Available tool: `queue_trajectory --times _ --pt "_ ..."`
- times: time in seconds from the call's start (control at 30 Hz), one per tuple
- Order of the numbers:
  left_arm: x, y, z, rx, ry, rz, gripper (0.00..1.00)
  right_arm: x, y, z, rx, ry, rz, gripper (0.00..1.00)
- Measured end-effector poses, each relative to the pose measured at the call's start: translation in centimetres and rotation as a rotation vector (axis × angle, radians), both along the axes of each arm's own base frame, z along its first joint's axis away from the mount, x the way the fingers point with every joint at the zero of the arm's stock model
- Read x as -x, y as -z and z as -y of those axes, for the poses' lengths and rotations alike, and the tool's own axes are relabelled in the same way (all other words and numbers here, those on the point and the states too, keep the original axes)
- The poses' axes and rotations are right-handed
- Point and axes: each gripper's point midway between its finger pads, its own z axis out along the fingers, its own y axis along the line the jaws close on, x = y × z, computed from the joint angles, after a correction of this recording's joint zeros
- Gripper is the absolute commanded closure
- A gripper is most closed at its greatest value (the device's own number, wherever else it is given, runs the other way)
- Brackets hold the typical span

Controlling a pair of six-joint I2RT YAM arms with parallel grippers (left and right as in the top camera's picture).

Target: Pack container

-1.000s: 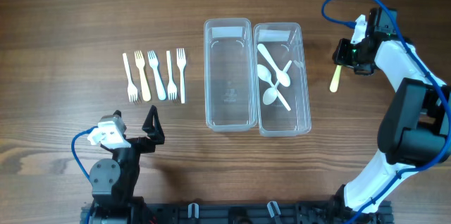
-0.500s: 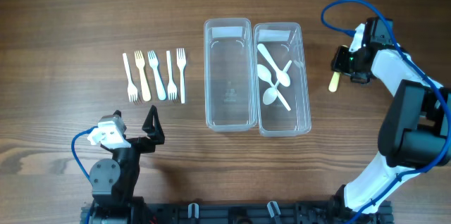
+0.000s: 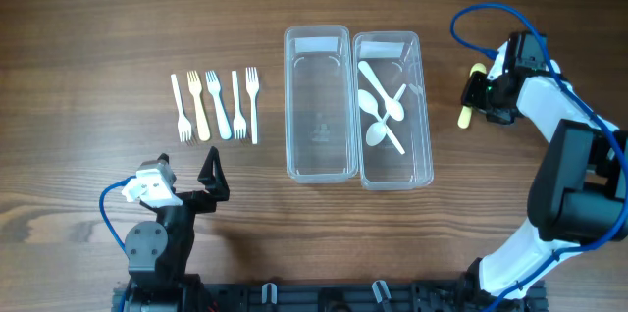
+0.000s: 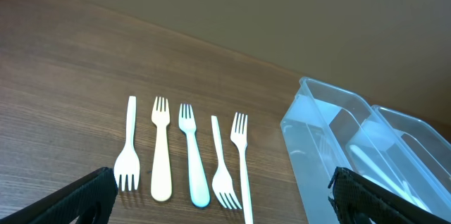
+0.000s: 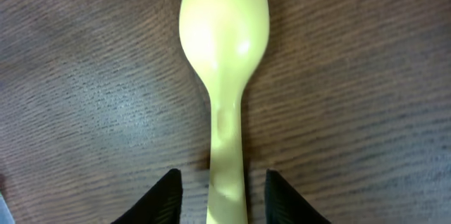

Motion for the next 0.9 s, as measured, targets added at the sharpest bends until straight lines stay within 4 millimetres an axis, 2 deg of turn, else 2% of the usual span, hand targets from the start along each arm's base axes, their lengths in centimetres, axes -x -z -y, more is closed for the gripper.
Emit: queue_trajectory --times 0.1,0.17,0.4,0.43,0.47,0.57,0.9 --pt "0.0 0.0 0.0 0.0 0.0 0.0 0.0 0.3 0.0 -0.1 -0.004 0.01 -0.003 0.64" --pt "0.0 0.0 0.0 0.0 0.0 0.0 0.0 0.4 0.0 -0.1 -0.006 0.017 -0.005 0.75" --pt "0.0 0.0 0.0 0.0 0.0 0.0 0.0 1.2 0.3 -0.3 -0.016 0.027 -0.032 0.83" --pt "0.0 0.0 0.0 0.0 0.0 0.0 0.0 1.3 0.3 -0.3 -0.018 0.028 -0.035 0.92" --pt "0.0 0.0 0.0 0.0 0.0 0.0 0.0 1.3 0.3 -0.3 -0.019 0.029 -0.036 0.96" --pt "0.0 0.0 0.0 0.0 0.0 0.0 0.0 1.2 -0.4 -0.4 -0.034 0.037 -0.021 0.95" --pt "0.0 0.0 0.0 0.0 0.0 0.0 0.0 0.9 -0.6 -1.0 -0.069 0.031 -0.007 0.96"
